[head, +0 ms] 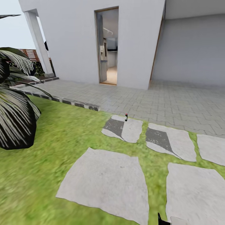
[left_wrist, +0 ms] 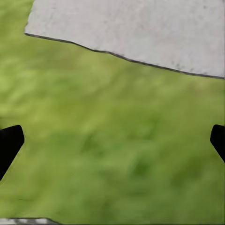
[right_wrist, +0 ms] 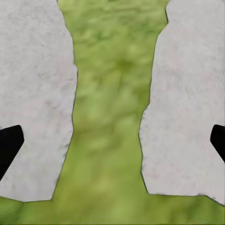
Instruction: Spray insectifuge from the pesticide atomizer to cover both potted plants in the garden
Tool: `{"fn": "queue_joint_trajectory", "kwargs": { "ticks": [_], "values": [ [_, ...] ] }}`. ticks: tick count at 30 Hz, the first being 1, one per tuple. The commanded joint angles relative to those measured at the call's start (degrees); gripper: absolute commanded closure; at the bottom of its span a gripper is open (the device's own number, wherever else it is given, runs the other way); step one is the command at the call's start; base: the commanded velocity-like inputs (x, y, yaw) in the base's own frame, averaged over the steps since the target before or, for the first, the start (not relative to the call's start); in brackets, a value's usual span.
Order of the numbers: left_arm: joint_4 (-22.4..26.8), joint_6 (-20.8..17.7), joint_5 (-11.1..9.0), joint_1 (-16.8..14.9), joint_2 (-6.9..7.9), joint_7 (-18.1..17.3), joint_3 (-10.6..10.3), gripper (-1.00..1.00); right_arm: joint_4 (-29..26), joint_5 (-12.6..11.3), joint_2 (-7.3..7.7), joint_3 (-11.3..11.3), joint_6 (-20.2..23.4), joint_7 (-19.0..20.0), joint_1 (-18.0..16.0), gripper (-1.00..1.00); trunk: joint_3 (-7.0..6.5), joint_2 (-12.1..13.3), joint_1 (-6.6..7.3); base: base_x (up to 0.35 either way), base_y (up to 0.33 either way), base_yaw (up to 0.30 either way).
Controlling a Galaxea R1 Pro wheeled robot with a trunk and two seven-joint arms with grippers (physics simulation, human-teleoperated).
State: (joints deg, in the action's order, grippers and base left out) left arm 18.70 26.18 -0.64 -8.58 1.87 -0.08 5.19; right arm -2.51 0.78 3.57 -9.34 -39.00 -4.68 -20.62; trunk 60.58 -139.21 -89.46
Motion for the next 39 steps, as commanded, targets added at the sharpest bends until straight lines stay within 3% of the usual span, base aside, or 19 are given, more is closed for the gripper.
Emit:
{"fn": "queue_joint_trajectory", "kwargs": {
  "ticks": [1,11,39],
  "values": [
    [-0.1,0.2,-0.1,0.0,-0.02,0.0,0.0,-1.00,0.1,0.1,0.00,-0.1,-0.2,-0.2,0.0,-1.00,0.05,0.0,-0.02,0.280,0.234,0.000],
    [-0.1,0.2,-0.1,0.0,0.01,0.0,0.1,-1.00,0.1,0.1,0.03,-0.1,-0.2,-0.1,0.0,-1.00,0.05,0.0,-0.02,0.280,0.233,-0.071],
    [-0.1,0.1,-0.1,0.0,0.06,0.2,0.1,-1.00,0.1,0.1,0.03,-0.1,-0.2,-0.1,0.0,-1.00,0.05,0.0,-0.02,0.280,0.233,-0.261]
  ]
}}
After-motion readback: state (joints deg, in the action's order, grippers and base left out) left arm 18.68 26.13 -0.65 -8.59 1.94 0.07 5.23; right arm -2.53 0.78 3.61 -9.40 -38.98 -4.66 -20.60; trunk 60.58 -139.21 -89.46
